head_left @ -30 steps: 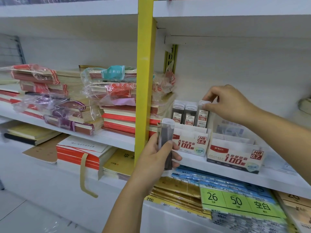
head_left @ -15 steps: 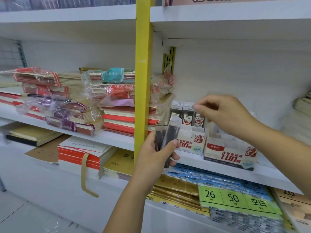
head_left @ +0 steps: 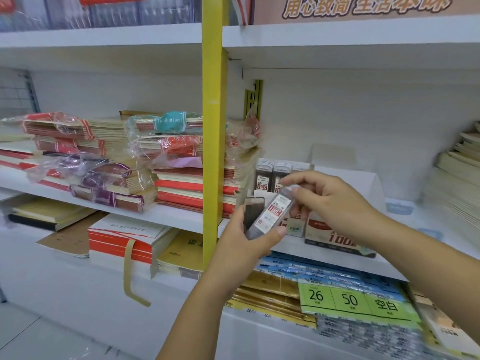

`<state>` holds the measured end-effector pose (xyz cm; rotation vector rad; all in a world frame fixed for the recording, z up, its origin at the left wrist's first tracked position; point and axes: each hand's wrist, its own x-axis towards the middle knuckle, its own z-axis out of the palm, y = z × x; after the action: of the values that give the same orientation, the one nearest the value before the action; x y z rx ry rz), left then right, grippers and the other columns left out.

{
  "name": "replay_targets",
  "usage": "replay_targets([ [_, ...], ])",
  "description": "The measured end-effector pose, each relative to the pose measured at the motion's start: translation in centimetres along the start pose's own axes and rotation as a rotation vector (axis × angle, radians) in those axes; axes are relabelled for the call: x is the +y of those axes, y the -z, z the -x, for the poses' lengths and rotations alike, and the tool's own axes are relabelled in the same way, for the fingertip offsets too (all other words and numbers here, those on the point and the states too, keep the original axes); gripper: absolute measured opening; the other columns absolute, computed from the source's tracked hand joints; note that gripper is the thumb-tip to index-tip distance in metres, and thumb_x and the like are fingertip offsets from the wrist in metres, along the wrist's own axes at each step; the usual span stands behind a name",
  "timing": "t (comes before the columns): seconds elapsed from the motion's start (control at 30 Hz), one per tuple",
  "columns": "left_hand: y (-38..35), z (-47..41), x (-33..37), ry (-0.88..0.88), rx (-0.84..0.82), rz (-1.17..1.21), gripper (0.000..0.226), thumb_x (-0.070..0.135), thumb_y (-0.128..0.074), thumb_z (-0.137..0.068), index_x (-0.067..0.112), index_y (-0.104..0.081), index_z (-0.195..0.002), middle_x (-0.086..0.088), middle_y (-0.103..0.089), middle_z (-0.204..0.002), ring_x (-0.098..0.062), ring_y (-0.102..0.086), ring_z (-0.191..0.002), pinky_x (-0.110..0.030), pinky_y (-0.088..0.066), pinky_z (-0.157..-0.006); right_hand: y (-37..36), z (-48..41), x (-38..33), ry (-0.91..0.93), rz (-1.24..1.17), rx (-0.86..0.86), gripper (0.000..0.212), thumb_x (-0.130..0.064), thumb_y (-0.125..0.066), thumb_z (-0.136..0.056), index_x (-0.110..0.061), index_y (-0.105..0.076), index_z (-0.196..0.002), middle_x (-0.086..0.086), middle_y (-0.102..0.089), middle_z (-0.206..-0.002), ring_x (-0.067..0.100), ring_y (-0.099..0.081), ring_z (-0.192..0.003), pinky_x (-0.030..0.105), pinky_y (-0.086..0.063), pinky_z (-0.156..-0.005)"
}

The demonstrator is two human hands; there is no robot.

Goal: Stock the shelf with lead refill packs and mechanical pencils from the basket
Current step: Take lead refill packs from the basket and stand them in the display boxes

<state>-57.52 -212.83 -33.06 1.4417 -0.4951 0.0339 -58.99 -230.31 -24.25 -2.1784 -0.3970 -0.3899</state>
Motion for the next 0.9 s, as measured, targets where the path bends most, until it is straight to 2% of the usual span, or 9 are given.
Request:
replay_targets([
  [0.13, 0.6, 0.0, -0.1, 0.099, -0.003, 0.101, 0.038, 0.028, -0.073, -0.089, 0.031, -0.061, -0.124, -0.001, -0.072, -0.097, -0.011, -0.068, -0.073, -0.027, -0.057, -0.071, 1.1, -0.1, 0.2, -0.02, -0.037, 0.024, 0.024, -0.017, -0.05, -0.099, -0.035, -0.056, -0.114, -0.01, -0.074, -0.085, 0.007, -0.064, -0.065, 0.015, -0.049, -0.063],
  [0.2, 0.5, -0.1, -0.2, 0.094, 0.01, 0.11, 0.035, 0.023, -0.072, -0.091, 0.029, -0.061, -0.124, 0.0, -0.073, -0.095, -0.012, -0.067, -0.07, -0.026, -0.056, -0.069, 1.2, -0.2, 0.3, -0.028, -0.071, 0.035, 0.018, -0.017, -0.052, -0.098, -0.029, -0.055, -0.112, -0.008, -0.075, -0.087, 0.007, -0.064, -0.065, 0.013, -0.048, -0.06],
  [0.3, 0.3, -0.3, -0.3, 0.1, 0.028, 0.103, 0.034, 0.02, -0.073, -0.091, 0.027, -0.061, -0.122, 0.004, -0.073, -0.086, -0.011, -0.065, -0.066, -0.024, -0.056, -0.066, 1.1, -0.4, 0.3, -0.027, -0.151, 0.045, 0.012, -0.015, -0.055, -0.096, -0.017, -0.058, -0.108, -0.001, -0.076, -0.085, 0.008, -0.066, -0.064, 0.017, -0.052, -0.061],
  [0.43, 0.2, -0.4, -0.3, 0.084, 0.036, 0.122, 0.029, 0.022, -0.072, -0.092, 0.027, -0.063, -0.119, 0.001, -0.073, -0.089, -0.01, -0.066, -0.069, -0.024, -0.056, -0.066, 1.2, -0.6, 0.3, -0.011, -0.138, 0.076, 0.012, -0.017, -0.061, -0.093, -0.019, -0.06, -0.105, -0.003, -0.076, -0.085, 0.01, -0.07, -0.068, 0.017, -0.054, -0.06],
  [0.57, 0.4, -0.9, -0.3, 0.103, 0.07, 0.207, 0.015, 0.019, -0.056, -0.101, 0.02, -0.061, -0.116, -0.003, -0.077, -0.09, -0.013, -0.071, -0.075, -0.025, -0.06, -0.069, 3.9, -2.6, -0.4, 0.13, -0.005, 0.333, 0.014, -0.022, -0.063, -0.092, -0.033, -0.056, -0.098, -0.009, -0.073, -0.083, 0.004, -0.068, -0.067, 0.016, -0.051, -0.059],
  [0.63, 0.6, -1.1, -0.4, 0.099, 0.073, 0.192, 0.017, 0.017, -0.046, -0.106, 0.019, -0.058, -0.117, -0.002, -0.078, -0.094, -0.014, -0.074, -0.082, -0.026, -0.061, -0.072, 5.2, -3.7, -0.7, 0.184, 0.119, 0.379, 0.018, -0.022, -0.064, -0.092, -0.036, -0.053, -0.097, -0.008, -0.072, -0.083, 0.0, -0.066, -0.07, 0.014, -0.049, -0.062],
  [0.73, 0.8, -1.1, -0.6, 0.066, 0.08, 0.186, 0.018, 0.015, -0.046, -0.105, 0.019, -0.059, -0.118, -0.001, -0.079, -0.098, -0.016, -0.076, -0.089, -0.027, -0.062, -0.073, 5.6, -5.2, -0.4, 0.22, 0.406, 0.358, 0.021, -0.024, -0.065, -0.09, -0.035, -0.05, -0.098, -0.017, -0.064, -0.085, -0.012, -0.059, -0.074, 0.002, -0.041, -0.062],
  [0.8, 0.9, -1.3, -0.7, 0.044, 0.099, 0.197, 0.018, 0.014, -0.048, -0.105, 0.018, -0.06, -0.118, -0.001, -0.079, -0.099, -0.017, -0.076, -0.092, -0.029, -0.063, -0.073, 5.0, -5.9, 0.0, 0.217, 0.524, 0.302, 0.017, -0.026, -0.065, -0.091, -0.033, -0.051, -0.098, -0.02, -0.061, -0.087, -0.012, -0.056, -0.075, 0.003, -0.038, -0.06],
  [0.9, 1.2, -1.4, -0.8, 0.014, 0.127, 0.19, 0.018, 0.017, -0.052, -0.103, 0.022, -0.062, -0.116, 0.001, -0.079, -0.099, -0.017, -0.076, -0.092, -0.029, -0.063, -0.073, 4.3, -6.8, 1.1, 0.193, 0.63, 0.222, 0.012, -0.027, -0.063, -0.092, -0.027, -0.055, -0.101, -0.013, -0.061, -0.09, -0.007, -0.053, -0.079, 0.011, -0.038, -0.062],
])
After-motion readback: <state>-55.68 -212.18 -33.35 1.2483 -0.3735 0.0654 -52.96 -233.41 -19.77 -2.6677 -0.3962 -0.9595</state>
